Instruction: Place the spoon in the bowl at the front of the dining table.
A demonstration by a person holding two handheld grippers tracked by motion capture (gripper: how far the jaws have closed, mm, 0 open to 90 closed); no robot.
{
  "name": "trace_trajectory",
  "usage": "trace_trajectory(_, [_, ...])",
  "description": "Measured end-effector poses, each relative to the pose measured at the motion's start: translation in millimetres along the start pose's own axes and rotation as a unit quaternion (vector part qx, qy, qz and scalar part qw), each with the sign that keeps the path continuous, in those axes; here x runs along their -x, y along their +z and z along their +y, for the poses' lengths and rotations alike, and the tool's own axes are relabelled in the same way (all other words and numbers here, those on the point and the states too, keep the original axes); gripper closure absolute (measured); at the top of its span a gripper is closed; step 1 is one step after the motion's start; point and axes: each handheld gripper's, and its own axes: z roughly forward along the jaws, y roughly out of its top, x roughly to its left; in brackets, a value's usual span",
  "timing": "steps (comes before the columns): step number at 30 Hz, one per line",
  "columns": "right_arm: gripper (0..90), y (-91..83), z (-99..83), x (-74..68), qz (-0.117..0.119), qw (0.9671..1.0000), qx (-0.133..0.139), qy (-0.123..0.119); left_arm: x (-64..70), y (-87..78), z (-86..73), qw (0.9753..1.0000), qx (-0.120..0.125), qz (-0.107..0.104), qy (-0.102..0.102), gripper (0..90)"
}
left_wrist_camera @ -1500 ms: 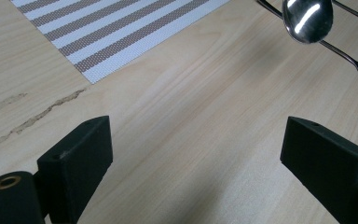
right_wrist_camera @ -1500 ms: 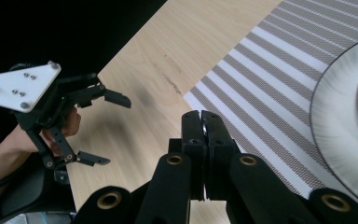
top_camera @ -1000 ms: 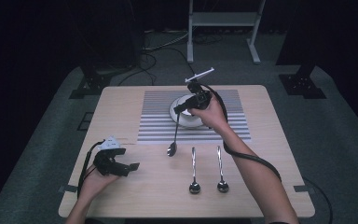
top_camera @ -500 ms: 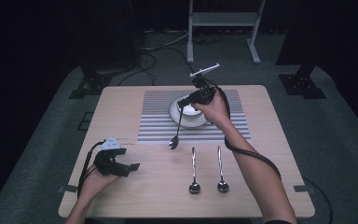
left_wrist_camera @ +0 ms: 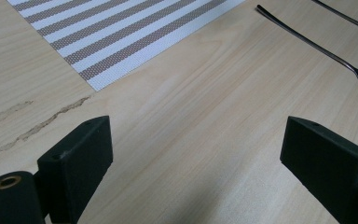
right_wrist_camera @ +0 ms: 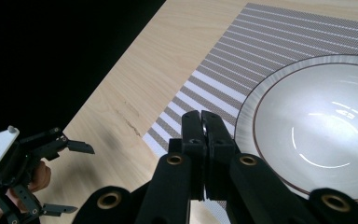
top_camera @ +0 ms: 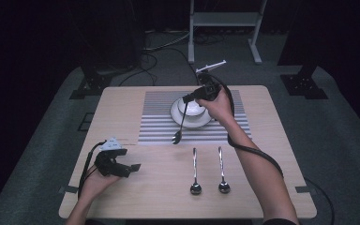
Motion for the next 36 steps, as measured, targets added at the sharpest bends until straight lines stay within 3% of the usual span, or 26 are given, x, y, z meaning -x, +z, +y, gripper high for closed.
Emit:
trace_trajectory(31, [88.2,-22.5,23.4,23.0,-0.031,0.9978,0.047,0.035,-0.4,-1.1,-0.2,1.0000,0.003,0.000,0.000,8.1])
trace_trajectory(36, [88.3,-24.3,25.3,26.6,-0.040,0.9975,0.044,0.039,-0.6,-0.9,-0.5,1.0000,0.001,-0.002,-0.001,8.1])
